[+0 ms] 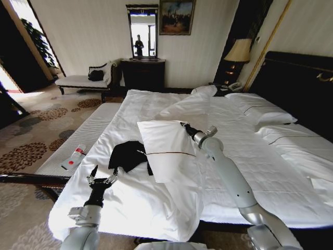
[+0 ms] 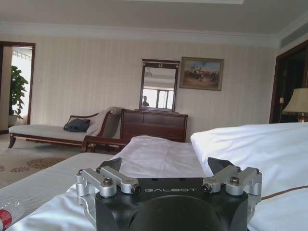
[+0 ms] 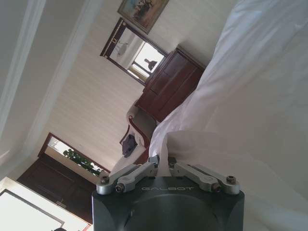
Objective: Fold the clothes on the bed.
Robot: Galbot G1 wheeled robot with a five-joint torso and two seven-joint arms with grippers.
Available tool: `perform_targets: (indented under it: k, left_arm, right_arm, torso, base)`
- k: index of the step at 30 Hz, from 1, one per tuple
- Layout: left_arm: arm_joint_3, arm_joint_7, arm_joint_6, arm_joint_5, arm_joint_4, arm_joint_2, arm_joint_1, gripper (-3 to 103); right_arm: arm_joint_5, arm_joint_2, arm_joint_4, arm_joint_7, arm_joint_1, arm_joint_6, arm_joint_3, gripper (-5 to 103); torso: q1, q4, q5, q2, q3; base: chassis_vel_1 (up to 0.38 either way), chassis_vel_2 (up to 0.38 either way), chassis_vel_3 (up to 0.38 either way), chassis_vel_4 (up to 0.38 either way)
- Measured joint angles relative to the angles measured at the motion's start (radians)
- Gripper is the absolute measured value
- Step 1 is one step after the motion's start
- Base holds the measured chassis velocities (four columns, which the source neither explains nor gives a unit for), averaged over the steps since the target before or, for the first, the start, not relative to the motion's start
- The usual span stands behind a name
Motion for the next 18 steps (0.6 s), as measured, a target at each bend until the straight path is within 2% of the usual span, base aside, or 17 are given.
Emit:
perform_targets:
  k: [4, 9, 18]
  left_arm:
    - [0.0, 0.0, 0.0, -0.001, -0.001, 0.006, -0.001, 100]
    - [0.003, -0.001, -0.004, -0.006, -0.001, 0.012, -0.003, 100]
    - [0.039, -0.001, -0.002, -0.007, -0.027, 0.0, -0.017, 100]
  right_arm:
    - [-0.011, -0.023, 0.066, -0.037, -0.064, 0.037, 0.051, 1]
    - [-0.013, -0.043, 0.173, -0.081, -0.207, 0.094, 0.171, 1]
    - [-0.054, -0.04, 0.307, -0.182, -0.395, 0.185, 0.364, 1]
  torso:
    - [0.0, 0.0, 0.0, 0.0, 0.0]
    - [0.0, 0.0002, 0.0, 0.0, 0.0]
    - [0.0, 0.0, 0.0001, 0.0, 0.0]
  base:
    - [0.0, 0.0, 0.0, 0.0]
    - [0.0, 0.0, 0.0, 0.0]
    - [0.0, 0.0, 0.0, 0.0]
